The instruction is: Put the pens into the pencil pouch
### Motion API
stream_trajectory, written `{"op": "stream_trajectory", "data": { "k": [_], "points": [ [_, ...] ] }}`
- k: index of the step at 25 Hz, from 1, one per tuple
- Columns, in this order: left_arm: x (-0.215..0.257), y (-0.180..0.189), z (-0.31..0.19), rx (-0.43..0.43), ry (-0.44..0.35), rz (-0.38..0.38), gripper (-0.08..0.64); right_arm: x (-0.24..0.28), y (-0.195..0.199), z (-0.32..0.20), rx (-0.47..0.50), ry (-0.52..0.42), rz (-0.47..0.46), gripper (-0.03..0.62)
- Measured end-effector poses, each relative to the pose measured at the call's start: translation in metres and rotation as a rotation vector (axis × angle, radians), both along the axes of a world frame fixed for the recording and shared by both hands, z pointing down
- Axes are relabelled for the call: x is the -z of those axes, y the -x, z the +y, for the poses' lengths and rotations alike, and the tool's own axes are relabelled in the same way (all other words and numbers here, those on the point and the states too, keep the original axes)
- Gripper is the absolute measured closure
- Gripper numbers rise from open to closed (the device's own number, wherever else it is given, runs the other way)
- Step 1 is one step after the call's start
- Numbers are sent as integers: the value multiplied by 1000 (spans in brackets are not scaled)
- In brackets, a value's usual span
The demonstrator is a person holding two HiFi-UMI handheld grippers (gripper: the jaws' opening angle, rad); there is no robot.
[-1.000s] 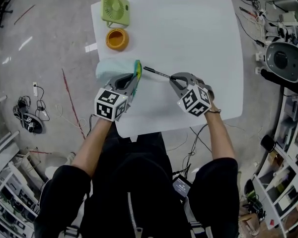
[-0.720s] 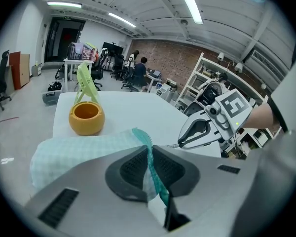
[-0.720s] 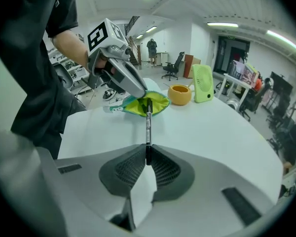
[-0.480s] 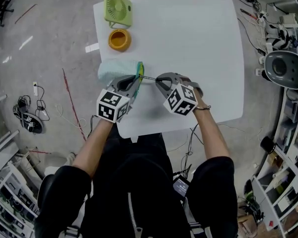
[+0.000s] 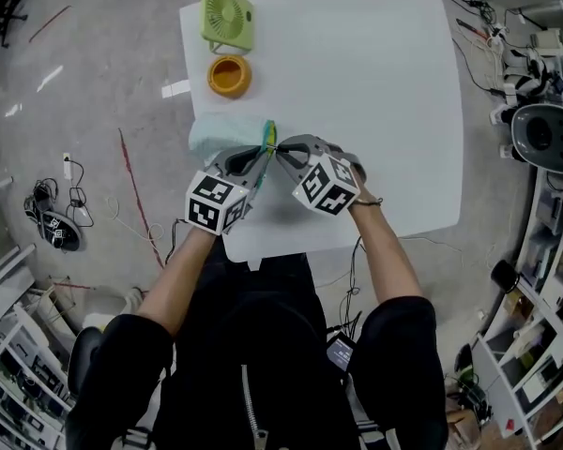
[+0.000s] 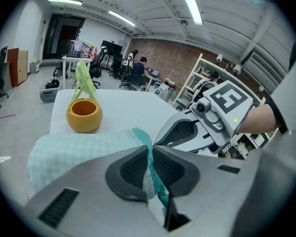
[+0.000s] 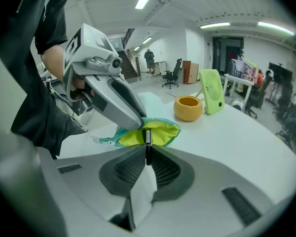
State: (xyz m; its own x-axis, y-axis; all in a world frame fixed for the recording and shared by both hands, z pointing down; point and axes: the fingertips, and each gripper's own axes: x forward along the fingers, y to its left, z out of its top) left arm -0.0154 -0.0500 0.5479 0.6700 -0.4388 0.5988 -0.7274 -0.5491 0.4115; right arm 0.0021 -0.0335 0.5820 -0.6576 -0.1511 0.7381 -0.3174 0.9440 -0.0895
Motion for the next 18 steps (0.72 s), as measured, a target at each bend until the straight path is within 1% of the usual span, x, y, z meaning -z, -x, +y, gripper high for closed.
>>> {"op": "stream_trajectory", "data": {
  "k": [3, 8, 14, 18],
  "points": [
    [0, 0, 0, -1, 0, 5, 508, -5, 11, -2, -16, 16, -22, 545],
    [3, -2, 2, -1, -1, 23, 508, -5, 21, -5, -73, 38, -93, 545],
    [8, 2, -2, 23, 12, 63, 508, 3, 34, -8, -120, 73, -198, 543],
    [9, 5, -3, 34, 15, 79, 508, 0, 39, -9, -138, 75, -210, 541]
  ]
}}
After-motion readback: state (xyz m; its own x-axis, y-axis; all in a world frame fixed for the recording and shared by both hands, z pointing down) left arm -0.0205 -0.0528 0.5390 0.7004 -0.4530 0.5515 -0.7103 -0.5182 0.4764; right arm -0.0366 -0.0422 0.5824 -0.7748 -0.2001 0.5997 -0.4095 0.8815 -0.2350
